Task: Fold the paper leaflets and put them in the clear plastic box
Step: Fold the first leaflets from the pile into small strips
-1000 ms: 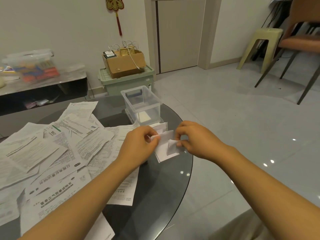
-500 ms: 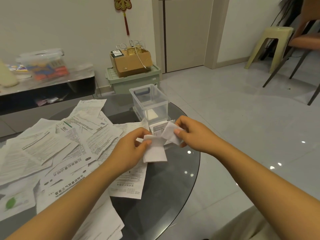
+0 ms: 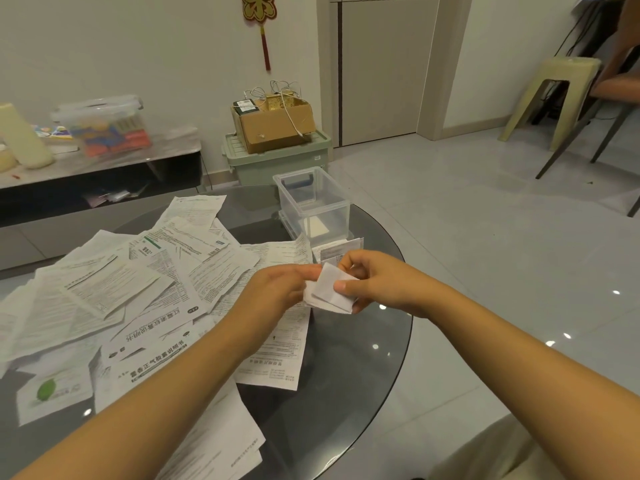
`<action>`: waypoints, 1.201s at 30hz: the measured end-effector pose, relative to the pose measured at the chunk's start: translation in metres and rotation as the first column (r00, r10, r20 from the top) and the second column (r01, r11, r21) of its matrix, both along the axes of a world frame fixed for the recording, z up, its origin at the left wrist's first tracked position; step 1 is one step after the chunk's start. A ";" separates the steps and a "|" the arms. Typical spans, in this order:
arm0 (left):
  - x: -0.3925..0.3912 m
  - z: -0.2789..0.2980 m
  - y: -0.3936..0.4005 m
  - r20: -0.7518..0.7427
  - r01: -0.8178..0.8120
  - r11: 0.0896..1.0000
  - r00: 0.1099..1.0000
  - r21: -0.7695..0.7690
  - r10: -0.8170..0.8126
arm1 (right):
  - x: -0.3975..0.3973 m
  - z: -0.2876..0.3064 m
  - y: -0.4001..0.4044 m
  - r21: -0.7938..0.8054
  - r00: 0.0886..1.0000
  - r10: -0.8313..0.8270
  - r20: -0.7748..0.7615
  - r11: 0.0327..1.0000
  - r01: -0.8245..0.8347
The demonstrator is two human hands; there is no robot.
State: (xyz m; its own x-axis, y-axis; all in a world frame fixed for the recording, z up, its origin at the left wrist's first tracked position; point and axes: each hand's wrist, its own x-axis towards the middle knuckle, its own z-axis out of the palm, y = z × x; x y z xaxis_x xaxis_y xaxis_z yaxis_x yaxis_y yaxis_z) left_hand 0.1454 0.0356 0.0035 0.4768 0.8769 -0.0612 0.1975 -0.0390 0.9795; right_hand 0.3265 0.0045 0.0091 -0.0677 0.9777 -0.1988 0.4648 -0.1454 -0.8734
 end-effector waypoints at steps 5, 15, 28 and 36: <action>0.007 -0.011 0.001 -0.107 -0.105 0.991 0.988 0.078 0.113 | -0.004 -0.005 0.001 0.074 0.974 0.017 0.226 0.997 -0.034; 0.028 -0.022 0.009 -0.416 0.067 0.838 0.888 0.542 0.198 | 0.023 -0.002 0.000 0.109 0.819 -0.065 0.570 0.994 0.003; 0.036 -0.027 0.022 -0.606 0.240 0.792 0.770 0.562 0.197 | 0.034 -0.007 0.004 0.150 0.824 -0.014 0.566 0.985 -0.086; 0.033 -0.015 0.036 -0.459 -0.002 0.909 0.863 0.416 0.212 | 0.024 -0.003 0.007 0.229 0.794 0.043 0.606 0.947 -0.226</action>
